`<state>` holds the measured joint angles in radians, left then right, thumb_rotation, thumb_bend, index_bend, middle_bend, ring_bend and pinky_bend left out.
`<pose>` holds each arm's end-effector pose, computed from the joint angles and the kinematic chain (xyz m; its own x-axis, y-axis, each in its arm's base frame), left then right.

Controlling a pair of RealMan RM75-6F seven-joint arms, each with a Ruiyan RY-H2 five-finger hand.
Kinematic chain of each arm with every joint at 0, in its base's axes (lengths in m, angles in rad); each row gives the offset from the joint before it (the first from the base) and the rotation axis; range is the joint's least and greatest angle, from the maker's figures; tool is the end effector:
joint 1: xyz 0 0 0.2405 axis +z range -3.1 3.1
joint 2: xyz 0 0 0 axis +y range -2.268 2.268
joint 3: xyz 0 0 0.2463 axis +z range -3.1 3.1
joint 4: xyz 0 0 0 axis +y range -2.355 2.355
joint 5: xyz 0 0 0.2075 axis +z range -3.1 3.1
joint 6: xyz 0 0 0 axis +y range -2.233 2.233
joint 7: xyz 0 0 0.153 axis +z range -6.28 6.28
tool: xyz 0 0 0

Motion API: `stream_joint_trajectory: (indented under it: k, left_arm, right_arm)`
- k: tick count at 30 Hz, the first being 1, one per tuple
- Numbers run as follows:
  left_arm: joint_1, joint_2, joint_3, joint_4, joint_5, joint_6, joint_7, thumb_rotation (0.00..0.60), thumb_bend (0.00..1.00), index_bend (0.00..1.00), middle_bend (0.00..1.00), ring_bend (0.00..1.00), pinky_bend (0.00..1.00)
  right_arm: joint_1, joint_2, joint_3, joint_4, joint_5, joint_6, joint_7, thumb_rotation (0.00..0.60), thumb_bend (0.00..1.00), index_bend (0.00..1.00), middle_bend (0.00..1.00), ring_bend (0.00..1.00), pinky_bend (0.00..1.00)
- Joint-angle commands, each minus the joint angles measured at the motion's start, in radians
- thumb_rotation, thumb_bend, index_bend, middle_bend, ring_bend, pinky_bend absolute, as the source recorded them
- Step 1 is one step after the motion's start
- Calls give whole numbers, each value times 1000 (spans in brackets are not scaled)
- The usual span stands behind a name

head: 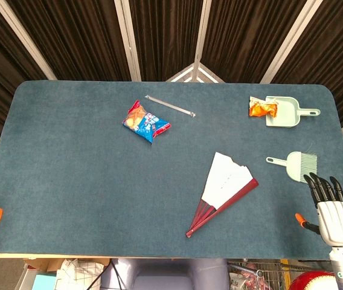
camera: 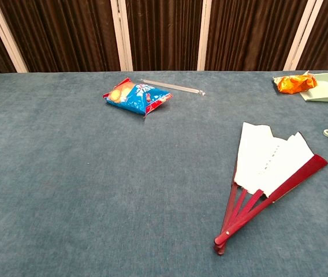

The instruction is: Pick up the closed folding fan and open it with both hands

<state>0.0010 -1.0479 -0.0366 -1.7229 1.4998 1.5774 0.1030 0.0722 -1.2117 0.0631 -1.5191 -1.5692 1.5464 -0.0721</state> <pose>-0.2956 0.1597 0.1799 0.4562 -0.0354 0.8892 0.8887 0.0703 -0.4531 -0.2988 -0.1880 0.1429 0.4601 0.0715 0.8850 -0.8840 -0.0563 0.4641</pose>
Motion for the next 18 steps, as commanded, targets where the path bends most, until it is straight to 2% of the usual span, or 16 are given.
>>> stream_joint_trajectory:
  k: [1, 11, 18]
  left_arm:
    - [0, 0, -1, 0, 1, 2, 0, 600, 469, 24, 0, 0, 0]
    - [5, 0, 8, -8, 23, 13, 15, 600, 469, 24, 0, 0, 0]
    - [2, 1, 7, -16, 8, -2, 19, 600, 469, 23, 0, 0, 0]
  right_arm:
    - [1, -1, 0, -1, -2, 0, -2, 600, 176, 112, 118, 155, 87]
    - [0, 3, -5, -3, -15, 8, 11, 600, 176, 113, 118, 156, 95]
    - [16, 3, -35, 16, -80, -3, 69, 600, 176, 158, 119, 155, 101]
